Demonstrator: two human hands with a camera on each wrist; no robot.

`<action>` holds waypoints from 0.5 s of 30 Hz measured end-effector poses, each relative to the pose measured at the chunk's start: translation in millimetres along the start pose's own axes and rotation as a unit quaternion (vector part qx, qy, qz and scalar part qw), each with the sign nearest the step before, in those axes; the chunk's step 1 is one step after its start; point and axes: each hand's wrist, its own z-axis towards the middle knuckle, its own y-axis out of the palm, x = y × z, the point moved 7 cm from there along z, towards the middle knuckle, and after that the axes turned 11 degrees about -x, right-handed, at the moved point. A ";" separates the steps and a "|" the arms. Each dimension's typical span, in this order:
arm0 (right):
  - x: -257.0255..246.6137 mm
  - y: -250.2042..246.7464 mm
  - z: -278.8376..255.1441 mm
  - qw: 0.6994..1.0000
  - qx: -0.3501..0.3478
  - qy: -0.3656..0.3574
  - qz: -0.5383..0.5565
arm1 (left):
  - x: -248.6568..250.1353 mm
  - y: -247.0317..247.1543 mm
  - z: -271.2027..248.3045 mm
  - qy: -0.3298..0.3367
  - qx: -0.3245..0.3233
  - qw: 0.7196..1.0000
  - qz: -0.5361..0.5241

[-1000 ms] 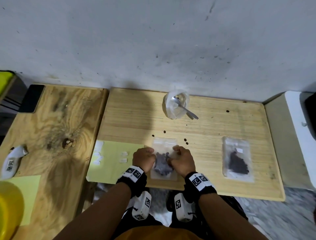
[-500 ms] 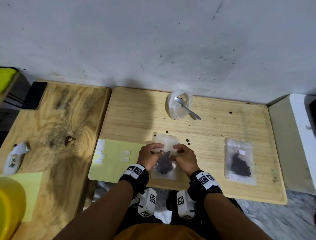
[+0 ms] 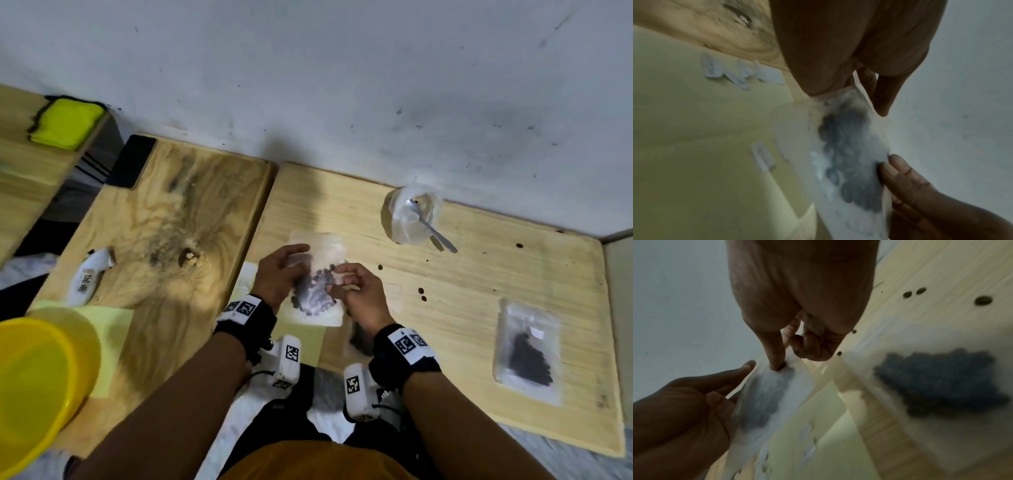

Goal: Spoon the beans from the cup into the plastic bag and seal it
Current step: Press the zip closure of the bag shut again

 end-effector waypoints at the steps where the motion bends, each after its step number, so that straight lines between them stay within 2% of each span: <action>1: 0.7 5.4 2.3 1.000 0.009 0.007 0.002 | -2.4 -6.4 -0.1 -0.011 -0.010 1.000 -0.010; 3: 3.0 18.3 5.8 1.000 0.011 0.023 0.013 | -6.6 -21.3 -1.2 -0.024 -0.017 0.999 -0.021; 5: 6.5 28.3 6.5 0.999 0.022 0.031 0.013 | -7.4 -40.5 -3.4 -0.022 0.009 0.999 -0.033; 8: 15.2 35.1 4.7 0.988 0.046 0.035 -0.142 | -7.2 -71.2 -4.4 -0.013 0.075 0.995 -0.066; 11: 29.8 53.7 2.3 0.936 -0.026 0.085 -0.342 | -4.3 -89.8 -0.1 0.007 0.096 0.993 -0.072; 13: 32.0 63.3 0.5 0.915 -0.044 0.093 -0.391 | -1.0 -96.0 3.6 0.014 0.096 0.992 -0.078; 15: 30.4 70.1 -1.0 0.908 -0.041 0.088 -0.408 | 2.0 -99.0 6.3 0.016 0.094 0.992 -0.087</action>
